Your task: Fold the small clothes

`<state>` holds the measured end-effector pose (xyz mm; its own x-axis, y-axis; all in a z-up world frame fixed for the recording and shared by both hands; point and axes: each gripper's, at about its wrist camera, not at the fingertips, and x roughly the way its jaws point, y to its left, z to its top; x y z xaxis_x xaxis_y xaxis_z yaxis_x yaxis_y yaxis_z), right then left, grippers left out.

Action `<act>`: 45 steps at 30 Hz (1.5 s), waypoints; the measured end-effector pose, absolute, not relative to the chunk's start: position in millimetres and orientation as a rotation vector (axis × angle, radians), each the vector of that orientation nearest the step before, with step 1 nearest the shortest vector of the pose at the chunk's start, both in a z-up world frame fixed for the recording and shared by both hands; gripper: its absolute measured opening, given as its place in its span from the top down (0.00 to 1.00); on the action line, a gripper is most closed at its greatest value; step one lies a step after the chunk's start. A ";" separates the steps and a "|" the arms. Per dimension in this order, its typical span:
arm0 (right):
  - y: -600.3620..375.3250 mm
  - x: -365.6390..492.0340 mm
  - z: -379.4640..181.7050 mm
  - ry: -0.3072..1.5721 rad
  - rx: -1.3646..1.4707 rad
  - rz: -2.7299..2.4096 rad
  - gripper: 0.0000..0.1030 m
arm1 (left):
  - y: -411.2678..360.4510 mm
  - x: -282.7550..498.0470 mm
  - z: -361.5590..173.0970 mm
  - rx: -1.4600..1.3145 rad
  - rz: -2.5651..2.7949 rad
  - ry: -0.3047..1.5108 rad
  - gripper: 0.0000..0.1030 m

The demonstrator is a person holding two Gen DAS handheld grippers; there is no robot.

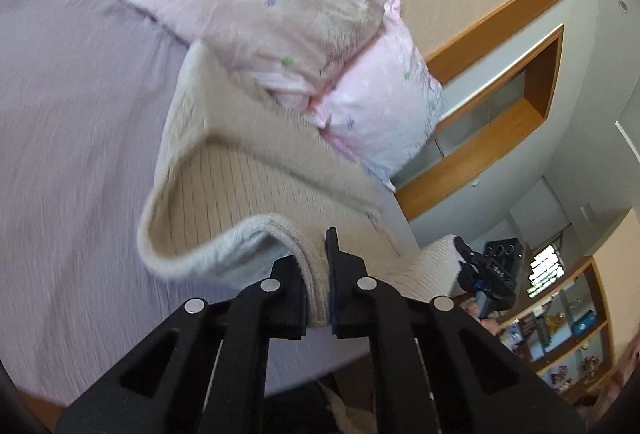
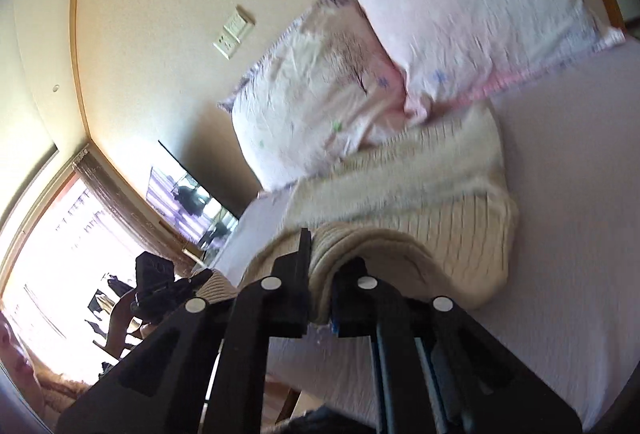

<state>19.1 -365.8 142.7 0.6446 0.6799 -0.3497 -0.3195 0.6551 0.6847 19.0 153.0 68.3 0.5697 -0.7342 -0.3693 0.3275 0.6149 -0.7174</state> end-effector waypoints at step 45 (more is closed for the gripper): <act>-416.3 193.3 84.4 0.547 0.757 0.169 0.02 | 75.5 218.7 55.7 -1.000 -0.767 0.851 0.75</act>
<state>193.3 -416.3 84.4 0.8482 0.3369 -0.4088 0.0469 0.7210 0.6914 218.7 75.5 55.7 0.4609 -0.8534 -0.2434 0.1542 0.3471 -0.9251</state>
